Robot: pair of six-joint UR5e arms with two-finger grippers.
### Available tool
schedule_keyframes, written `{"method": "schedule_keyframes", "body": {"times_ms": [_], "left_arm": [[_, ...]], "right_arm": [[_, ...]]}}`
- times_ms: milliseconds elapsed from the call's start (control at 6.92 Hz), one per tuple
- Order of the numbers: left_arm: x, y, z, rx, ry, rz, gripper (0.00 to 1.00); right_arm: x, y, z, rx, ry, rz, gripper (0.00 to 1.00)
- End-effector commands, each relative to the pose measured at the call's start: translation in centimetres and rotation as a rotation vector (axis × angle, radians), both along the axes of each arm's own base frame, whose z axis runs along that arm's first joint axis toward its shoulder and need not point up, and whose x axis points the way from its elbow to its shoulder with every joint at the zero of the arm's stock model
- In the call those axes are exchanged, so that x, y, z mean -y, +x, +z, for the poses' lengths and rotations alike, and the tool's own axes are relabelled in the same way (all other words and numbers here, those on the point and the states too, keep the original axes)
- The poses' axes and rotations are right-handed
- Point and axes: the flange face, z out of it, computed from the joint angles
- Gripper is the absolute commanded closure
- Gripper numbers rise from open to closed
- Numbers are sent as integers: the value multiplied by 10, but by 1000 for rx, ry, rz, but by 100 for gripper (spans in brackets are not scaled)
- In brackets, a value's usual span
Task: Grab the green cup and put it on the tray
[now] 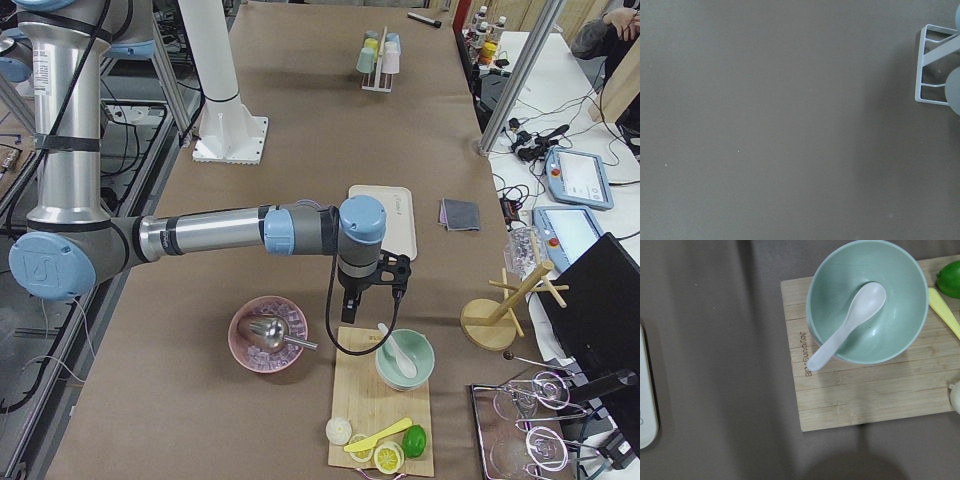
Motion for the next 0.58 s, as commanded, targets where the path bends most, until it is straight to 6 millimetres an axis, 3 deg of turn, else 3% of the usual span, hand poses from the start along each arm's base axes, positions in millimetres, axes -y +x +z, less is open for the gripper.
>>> {"method": "schedule_keyframes", "body": {"times_ms": [0,145,434], "left_arm": [[-20,-3,15,30,9,5,4],[-21,-5,15,32,3,-5,4],[-15,-15,21,196,10,-30,4]], "right_arm": [[5,0,-3,-4,7,0,0],[2,1,-1,-20,3,2,0],[4,2,-2,-21,6,2,0]]}}
